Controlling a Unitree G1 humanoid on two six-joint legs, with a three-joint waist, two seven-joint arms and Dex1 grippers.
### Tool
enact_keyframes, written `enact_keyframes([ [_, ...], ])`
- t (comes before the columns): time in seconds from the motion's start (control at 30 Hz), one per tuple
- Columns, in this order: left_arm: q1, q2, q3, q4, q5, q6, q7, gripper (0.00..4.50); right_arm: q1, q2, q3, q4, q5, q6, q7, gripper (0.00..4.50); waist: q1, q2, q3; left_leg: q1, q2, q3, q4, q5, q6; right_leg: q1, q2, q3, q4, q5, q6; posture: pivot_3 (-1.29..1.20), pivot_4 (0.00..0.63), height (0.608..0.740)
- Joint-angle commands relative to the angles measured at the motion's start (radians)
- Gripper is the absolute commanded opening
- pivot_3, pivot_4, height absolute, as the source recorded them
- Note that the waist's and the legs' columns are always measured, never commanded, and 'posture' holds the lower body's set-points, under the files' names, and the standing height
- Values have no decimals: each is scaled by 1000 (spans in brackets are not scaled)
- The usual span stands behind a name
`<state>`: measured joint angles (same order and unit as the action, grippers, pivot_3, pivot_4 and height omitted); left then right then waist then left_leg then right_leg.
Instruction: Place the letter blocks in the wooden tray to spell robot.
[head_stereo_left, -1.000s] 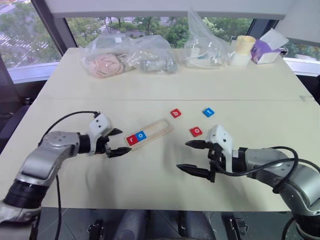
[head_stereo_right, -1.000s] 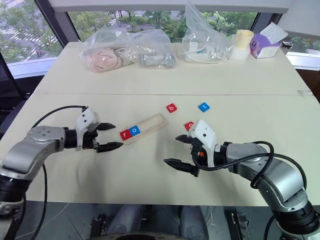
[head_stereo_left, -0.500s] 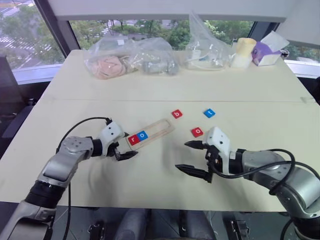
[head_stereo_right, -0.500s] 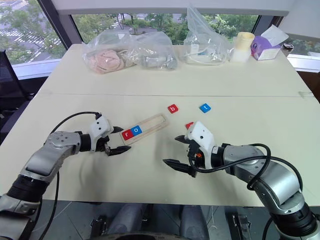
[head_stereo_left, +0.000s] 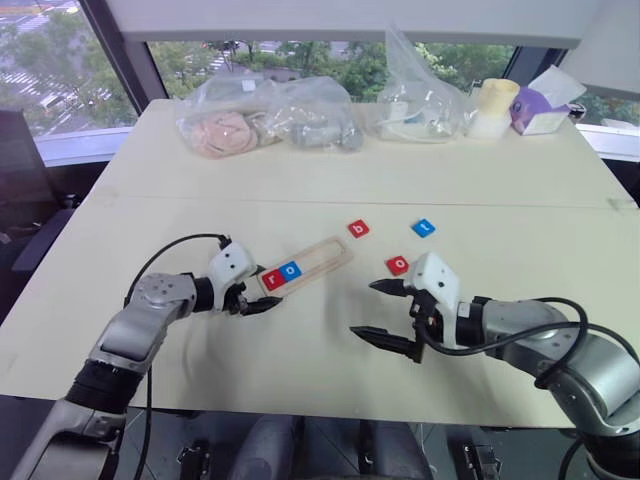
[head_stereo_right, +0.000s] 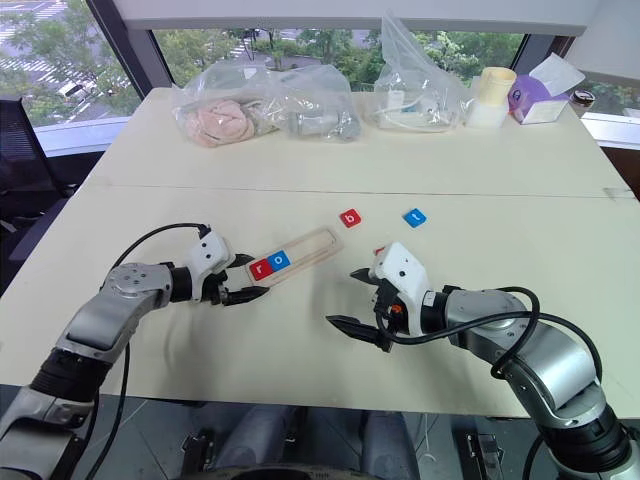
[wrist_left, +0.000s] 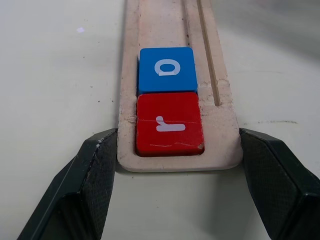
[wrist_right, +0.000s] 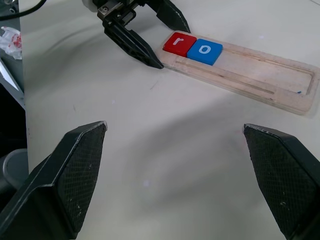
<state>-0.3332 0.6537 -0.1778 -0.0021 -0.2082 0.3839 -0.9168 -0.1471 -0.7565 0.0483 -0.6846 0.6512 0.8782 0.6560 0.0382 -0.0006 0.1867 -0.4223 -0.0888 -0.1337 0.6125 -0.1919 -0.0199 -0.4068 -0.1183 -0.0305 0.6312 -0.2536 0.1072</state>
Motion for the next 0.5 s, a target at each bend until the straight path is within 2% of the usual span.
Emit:
enact_keyframes([
  [0.03,-12,7,21,-17,-47,-38,-90,3138,27,9,-61,5,8,-23,-8,4500,1,0,0,-1,0,0,0,0,0,0,0,0,0,0,0,0,150,740],
  [0.17,-31,49,-13,-55,-61,-100,-241,3138,64,54,-138,65,7,-51,-48,4500,-1,-1,1,-4,0,0,-1,0,0,-4,0,0,-1,1,-1,0,150,740],
  [0.23,-76,71,-61,-24,-20,-173,-332,3138,83,84,-173,85,-3,-66,-82,4500,2,-2,1,-4,-1,1,-1,0,0,-4,1,0,-1,1,-1,0,150,740],
  [0.5,-233,5,-157,205,62,-357,-465,3138,144,116,-189,35,-11,-64,-136,4500,-4,-1,1,-4,-1,1,-1,0,1,-4,1,0,-1,1,-1,0,150,740],
])
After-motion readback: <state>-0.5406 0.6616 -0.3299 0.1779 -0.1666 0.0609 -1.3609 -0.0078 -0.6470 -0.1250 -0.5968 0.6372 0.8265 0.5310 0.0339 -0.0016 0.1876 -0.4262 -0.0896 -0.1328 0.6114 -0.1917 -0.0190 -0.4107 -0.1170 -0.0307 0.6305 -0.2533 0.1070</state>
